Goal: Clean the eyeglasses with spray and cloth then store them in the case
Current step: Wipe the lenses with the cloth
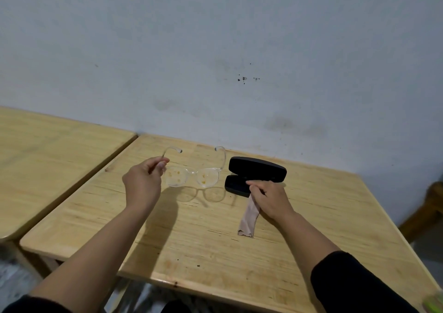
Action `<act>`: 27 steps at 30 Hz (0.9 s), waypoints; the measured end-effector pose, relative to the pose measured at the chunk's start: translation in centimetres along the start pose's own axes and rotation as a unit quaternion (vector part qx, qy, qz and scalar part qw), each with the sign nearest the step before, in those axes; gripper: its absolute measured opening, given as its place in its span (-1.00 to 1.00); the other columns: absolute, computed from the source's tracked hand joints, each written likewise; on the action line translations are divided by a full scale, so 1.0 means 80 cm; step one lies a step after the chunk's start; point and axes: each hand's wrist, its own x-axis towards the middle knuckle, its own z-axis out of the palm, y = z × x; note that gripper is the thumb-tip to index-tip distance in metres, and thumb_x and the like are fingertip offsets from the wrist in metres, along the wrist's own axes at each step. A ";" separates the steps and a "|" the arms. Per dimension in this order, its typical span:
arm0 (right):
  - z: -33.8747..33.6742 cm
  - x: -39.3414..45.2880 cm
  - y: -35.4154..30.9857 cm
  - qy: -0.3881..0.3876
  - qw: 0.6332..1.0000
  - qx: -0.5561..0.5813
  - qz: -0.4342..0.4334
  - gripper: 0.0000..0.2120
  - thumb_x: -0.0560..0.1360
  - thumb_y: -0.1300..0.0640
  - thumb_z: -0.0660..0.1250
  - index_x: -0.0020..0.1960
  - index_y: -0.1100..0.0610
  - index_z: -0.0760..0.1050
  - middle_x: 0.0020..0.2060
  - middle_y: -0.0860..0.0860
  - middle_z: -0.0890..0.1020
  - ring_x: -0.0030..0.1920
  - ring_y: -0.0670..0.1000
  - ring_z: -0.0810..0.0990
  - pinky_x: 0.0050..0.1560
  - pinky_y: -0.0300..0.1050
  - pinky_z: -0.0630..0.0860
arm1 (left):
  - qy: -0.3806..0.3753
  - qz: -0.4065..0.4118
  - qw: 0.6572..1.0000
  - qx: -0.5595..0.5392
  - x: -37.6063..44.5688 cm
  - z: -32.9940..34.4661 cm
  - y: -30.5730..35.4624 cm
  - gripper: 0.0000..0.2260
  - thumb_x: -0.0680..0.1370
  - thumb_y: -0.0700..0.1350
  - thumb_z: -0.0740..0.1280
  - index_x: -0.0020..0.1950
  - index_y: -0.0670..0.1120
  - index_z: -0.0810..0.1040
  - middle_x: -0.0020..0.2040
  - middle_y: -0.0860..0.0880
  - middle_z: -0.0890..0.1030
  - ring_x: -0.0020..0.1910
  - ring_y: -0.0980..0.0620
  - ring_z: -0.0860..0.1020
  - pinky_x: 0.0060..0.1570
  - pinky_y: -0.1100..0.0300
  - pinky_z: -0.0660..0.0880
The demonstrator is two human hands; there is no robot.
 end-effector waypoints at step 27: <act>-0.011 -0.013 -0.012 -0.069 0.997 0.017 -0.008 -0.93 0.40 0.14 0.43 -0.25 0.06 0.57 -0.08 -0.01 0.55 -0.06 -0.03 0.51 -0.12 -0.32 0.35 | -0.012 -0.010 1.000 -0.009 -0.016 0.007 -0.019 -0.84 0.55 -0.20 0.28 0.02 -0.12 0.65 -0.13 -0.04 0.67 -0.14 0.11 0.61 -0.26 0.59 0.37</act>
